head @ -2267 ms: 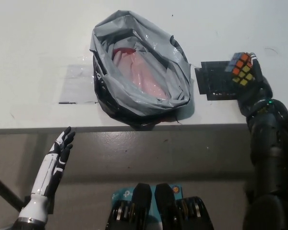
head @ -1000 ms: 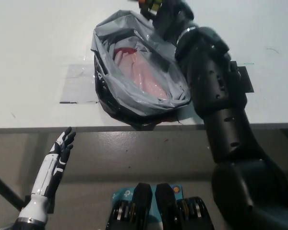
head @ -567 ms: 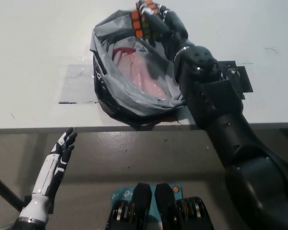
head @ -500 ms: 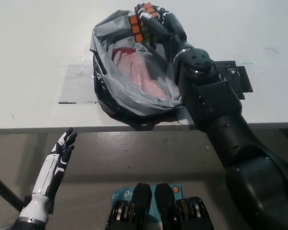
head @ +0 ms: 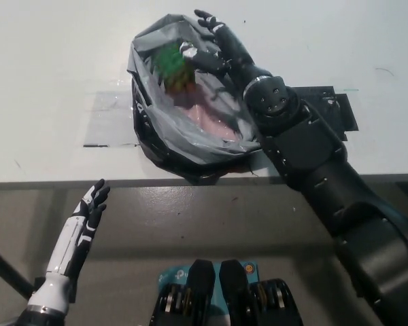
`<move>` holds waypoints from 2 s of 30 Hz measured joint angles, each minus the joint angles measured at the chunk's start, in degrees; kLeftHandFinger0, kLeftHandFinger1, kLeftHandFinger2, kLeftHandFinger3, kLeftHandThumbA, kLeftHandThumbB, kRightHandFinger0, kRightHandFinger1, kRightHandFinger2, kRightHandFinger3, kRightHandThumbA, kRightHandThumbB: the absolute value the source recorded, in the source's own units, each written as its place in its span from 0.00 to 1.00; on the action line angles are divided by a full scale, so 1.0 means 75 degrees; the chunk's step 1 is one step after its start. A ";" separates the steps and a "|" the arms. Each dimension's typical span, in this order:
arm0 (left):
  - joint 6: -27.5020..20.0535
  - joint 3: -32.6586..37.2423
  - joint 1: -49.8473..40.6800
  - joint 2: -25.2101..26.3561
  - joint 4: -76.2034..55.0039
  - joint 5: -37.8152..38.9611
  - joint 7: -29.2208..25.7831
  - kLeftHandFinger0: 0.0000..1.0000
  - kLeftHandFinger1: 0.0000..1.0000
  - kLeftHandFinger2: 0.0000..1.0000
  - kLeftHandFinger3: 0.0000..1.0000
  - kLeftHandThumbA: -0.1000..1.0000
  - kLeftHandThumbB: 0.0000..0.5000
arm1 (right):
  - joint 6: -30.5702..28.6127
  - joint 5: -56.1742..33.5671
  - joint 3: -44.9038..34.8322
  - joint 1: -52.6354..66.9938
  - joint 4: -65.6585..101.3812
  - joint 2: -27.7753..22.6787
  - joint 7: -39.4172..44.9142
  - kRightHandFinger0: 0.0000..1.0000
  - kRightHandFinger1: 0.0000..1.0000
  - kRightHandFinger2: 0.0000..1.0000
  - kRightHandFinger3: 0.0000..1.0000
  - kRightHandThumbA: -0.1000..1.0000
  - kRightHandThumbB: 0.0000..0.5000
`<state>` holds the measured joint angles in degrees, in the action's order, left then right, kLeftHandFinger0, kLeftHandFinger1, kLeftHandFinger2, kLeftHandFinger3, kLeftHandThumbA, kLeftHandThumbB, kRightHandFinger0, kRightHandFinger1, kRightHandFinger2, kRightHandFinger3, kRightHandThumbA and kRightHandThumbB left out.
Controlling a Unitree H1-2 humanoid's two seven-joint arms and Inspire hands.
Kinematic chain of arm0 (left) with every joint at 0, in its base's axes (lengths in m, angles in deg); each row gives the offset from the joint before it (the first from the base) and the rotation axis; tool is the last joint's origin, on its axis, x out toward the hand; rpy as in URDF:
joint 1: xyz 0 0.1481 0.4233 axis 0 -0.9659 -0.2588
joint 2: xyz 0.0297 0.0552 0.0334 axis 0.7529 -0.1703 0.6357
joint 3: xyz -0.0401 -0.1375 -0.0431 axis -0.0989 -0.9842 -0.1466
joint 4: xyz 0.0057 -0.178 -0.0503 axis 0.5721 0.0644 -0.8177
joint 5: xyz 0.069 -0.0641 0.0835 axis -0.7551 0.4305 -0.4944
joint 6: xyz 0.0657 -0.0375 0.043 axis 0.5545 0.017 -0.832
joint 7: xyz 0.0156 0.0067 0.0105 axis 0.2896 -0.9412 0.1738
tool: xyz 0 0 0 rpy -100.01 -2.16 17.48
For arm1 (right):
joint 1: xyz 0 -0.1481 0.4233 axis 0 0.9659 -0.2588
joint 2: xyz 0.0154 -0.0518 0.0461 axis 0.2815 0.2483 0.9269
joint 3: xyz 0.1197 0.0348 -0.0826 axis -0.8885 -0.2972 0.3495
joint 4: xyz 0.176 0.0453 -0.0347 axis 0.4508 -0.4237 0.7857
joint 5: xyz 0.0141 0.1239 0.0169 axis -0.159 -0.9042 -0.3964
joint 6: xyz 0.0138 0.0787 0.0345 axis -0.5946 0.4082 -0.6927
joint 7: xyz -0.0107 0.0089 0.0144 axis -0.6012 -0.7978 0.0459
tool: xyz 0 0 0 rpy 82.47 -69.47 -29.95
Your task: Use the right hand to pick up a rubix's cube and place it into a plastic bag and lift the bag
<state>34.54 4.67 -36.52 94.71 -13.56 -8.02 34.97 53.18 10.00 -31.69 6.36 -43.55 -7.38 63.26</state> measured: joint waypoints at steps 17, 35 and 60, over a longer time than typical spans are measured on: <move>-0.0003 -0.0007 0.0068 0.0008 0.0002 0.0003 0.0013 1.00 1.00 1.00 1.00 1.00 0.27 | -0.0357 0.1283 0.0539 -0.0002 0.1006 -0.0420 0.0297 1.00 1.00 1.00 1.00 0.87 0.88; -0.0008 -0.0002 0.0058 0.0033 0.0009 0.0066 0.0021 1.00 1.00 1.00 1.00 1.00 0.25 | -0.0110 0.3213 0.0390 0.0547 0.1933 -0.1127 -0.1420 1.00 1.00 1.00 1.00 0.74 0.94; -0.0013 0.0003 0.0062 0.0033 0.0009 0.0131 0.0021 1.00 1.00 1.00 1.00 1.00 0.20 | -0.0503 0.3067 0.0036 0.0841 -0.0228 -0.0578 -0.1345 1.00 1.00 1.00 1.00 0.93 1.00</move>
<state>34.45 4.69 -36.06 94.96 -13.49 -7.04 35.12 49.41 33.01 -31.42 12.67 -45.26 -11.72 53.17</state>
